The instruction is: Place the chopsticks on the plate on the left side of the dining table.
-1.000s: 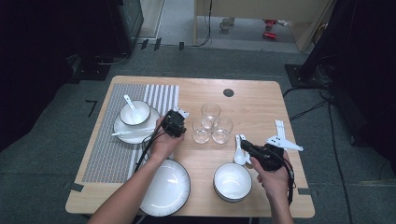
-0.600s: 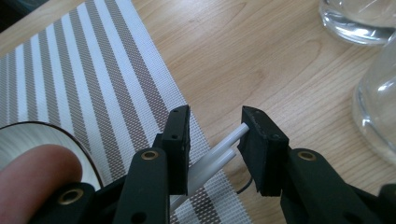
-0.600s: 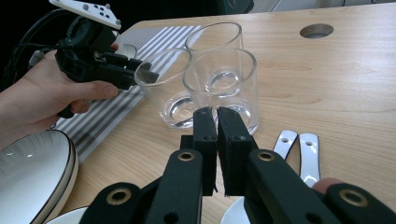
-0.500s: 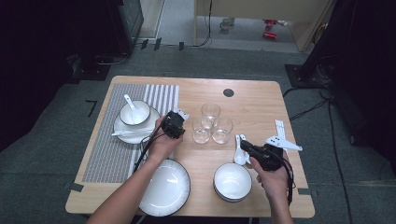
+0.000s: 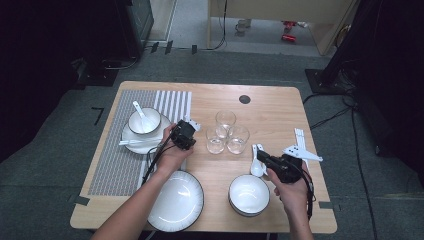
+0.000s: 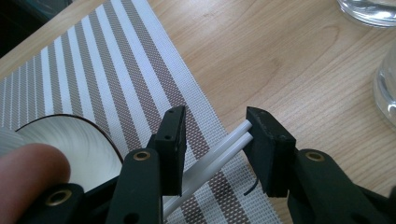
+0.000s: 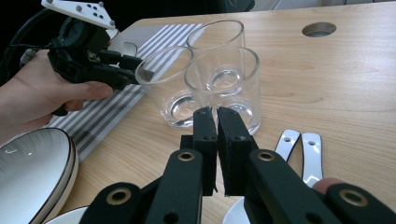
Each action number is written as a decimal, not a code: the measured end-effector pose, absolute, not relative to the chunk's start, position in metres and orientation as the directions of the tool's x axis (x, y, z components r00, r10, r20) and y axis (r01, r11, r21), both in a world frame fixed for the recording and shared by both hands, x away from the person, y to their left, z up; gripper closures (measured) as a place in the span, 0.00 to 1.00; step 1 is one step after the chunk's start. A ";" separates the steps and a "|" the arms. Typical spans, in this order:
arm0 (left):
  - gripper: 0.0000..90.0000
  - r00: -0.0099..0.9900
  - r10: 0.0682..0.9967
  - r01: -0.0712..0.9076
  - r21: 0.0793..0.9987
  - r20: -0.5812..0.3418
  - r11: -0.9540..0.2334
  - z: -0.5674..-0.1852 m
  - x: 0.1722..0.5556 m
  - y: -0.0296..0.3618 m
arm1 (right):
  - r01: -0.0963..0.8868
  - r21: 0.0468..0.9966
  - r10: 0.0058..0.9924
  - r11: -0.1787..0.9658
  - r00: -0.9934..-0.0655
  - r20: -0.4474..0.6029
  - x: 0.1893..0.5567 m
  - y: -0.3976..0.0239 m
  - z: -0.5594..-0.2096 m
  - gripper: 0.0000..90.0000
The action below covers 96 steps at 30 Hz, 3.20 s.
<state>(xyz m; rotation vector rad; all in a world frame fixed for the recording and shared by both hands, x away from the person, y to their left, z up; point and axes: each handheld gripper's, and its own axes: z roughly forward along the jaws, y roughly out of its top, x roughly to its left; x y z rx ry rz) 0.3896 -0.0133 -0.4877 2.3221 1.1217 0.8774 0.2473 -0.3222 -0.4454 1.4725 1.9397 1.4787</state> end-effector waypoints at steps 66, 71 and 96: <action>0.59 0.340 0.924 0.576 0.737 0.177 -0.353 -0.476 0.385 0.013 | 0.543 0.839 0.835 -0.039 -0.443 0.326 0.247 -0.322 -0.447 0.96; 0.60 0.339 0.924 0.573 0.740 0.178 -0.352 -0.477 0.383 0.014 | 0.545 0.838 0.835 -0.038 -0.443 0.326 0.247 -0.321 -0.447 0.96; 0.68 0.348 0.937 0.519 0.837 -0.024 -0.172 -0.451 0.365 0.065 | 0.547 0.837 0.838 -0.039 -0.439 0.326 0.247 -0.322 -0.447 0.96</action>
